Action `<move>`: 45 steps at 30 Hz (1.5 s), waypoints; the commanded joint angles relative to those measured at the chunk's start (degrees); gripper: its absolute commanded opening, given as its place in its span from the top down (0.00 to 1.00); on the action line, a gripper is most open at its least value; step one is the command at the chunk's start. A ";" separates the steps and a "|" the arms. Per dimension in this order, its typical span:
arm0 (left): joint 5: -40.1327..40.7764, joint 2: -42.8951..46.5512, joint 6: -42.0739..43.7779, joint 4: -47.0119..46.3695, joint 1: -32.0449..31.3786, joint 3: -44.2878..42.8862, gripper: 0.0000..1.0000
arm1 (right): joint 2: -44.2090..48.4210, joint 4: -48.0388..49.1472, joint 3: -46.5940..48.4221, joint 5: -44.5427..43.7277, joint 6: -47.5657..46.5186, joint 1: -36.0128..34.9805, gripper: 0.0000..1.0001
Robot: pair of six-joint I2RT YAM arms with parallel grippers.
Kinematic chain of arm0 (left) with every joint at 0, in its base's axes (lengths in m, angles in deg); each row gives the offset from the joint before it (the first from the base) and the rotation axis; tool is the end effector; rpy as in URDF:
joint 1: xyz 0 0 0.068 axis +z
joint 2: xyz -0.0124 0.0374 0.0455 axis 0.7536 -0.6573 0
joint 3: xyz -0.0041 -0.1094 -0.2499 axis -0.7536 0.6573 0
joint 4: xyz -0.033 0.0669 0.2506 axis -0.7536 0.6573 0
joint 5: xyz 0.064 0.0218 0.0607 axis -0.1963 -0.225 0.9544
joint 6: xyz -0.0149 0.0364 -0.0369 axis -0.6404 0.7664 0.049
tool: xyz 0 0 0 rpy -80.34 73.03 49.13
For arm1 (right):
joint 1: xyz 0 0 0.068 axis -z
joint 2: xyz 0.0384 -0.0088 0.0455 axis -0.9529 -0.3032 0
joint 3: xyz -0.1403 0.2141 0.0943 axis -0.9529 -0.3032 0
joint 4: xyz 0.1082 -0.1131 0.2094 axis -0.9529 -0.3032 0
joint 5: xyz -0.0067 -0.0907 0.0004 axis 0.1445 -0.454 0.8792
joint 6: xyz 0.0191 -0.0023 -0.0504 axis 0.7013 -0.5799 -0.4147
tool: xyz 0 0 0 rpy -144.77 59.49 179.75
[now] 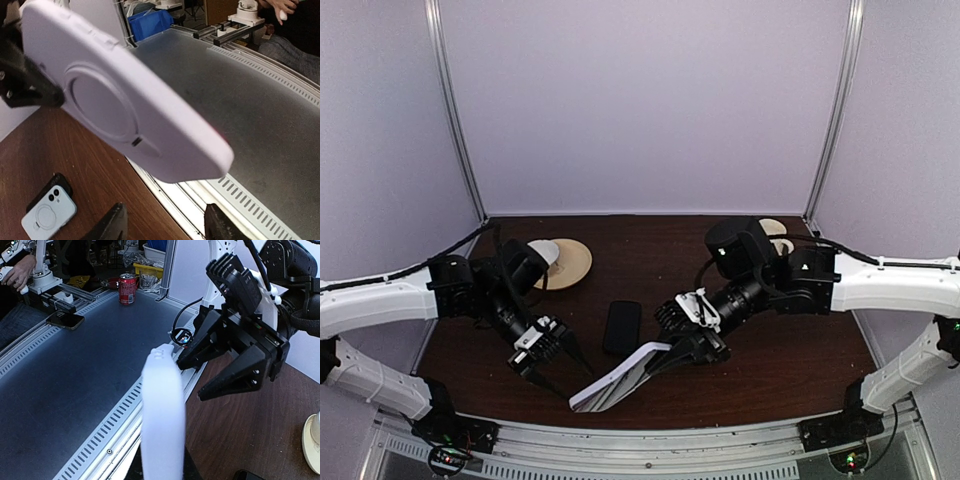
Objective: Take the phone out of the phone case
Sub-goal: Remove the top left corner of the phone from the phone case, then remove the phone from the bottom left corner of the phone case.
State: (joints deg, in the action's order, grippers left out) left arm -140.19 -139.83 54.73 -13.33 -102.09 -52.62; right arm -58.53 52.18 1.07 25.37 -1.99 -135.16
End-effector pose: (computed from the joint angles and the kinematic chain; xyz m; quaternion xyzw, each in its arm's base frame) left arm 0.1111 -0.1996 0.2662 0.7574 0.3703 -0.4718 0.2581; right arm 0.1123 0.2825 0.3147 -0.7348 0.3462 0.4930 0.3116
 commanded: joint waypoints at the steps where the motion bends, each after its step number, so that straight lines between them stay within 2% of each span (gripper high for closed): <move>1: 7.05 1.39 -2.37 -6.01 0.37 -0.46 0.40 | 4.58 6.21 -1.67 -0.97 1.18 -0.56 1.00; 5: 13.77 5.10 -6.10 -13.00 1.18 2.61 0.28 | 9.41 11.19 -6.32 -7.39 4.07 -0.39 1.00; 7: 17.55 7.67 -10.12 -19.66 2.51 5.03 0.06 | 11.52 12.94 -8.08 -11.09 5.39 -0.33 1.00; 8: 19.70 8.78 -12.55 -23.17 3.10 6.23 0.03 | 12.57 14.26 -9.04 -13.23 6.28 -0.31 1.00; 11: 26.59 11.54 -20.04 -31.42 4.93 8.54 0.02 | 16.00 22.51 -13.15 -21.61 10.56 -0.37 1.00; 13: 33.34 12.40 -26.77 -34.50 5.52 8.66 0.02 | 18.36 27.33 -15.71 -30.23 12.95 -0.30 1.00; 15: 38.49 12.52 -30.00 -34.00 5.95 6.90 0.02 | 19.52 27.98 -15.82 -35.10 13.56 -0.30 1.00; 17: 40.37 12.48 -32.17 -32.31 6.78 4.69 0.02 | 20.22 27.65 -15.04 -40.78 14.09 -0.30 1.00; 23: 34.46 14.02 -36.61 -36.90 11.96 5.95 0.02 | 21.06 30.98 -13.75 -49.86 19.14 -0.26 1.00; 27: 27.91 13.53 -38.24 -38.11 13.33 5.87 0.03 | 20.80 32.63 -12.80 -50.84 23.37 -0.23 1.00; 31: 14.82 12.56 -36.87 -36.66 14.42 5.09 0.07 | 19.22 33.01 -10.23 -47.84 28.71 -0.26 1.00; 35: 10.93 12.99 -38.13 -37.32 14.43 4.87 0.12 | 19.24 33.03 -8.79 -44.67 31.38 -0.22 1.00; 39: 7.16 13.10 -42.42 -42.33 14.43 5.69 0.17 | 18.52 36.02 -7.88 -35.64 33.79 -0.24 1.00; 42: 3.39 12.59 -46.01 -46.32 14.43 5.68 0.28 | 16.11 34.54 -5.16 -32.43 35.63 -0.32 1.00; 45: -0.15 12.78 -49.50 -51.66 14.43 7.23 0.33 | 14.25 35.40 -4.10 -28.57 39.15 -0.32 1.00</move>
State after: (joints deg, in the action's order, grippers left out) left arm -132.92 -127.15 11.36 -54.68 -87.95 -46.17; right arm -42.86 81.40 -6.62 -10.72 31.71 -135.37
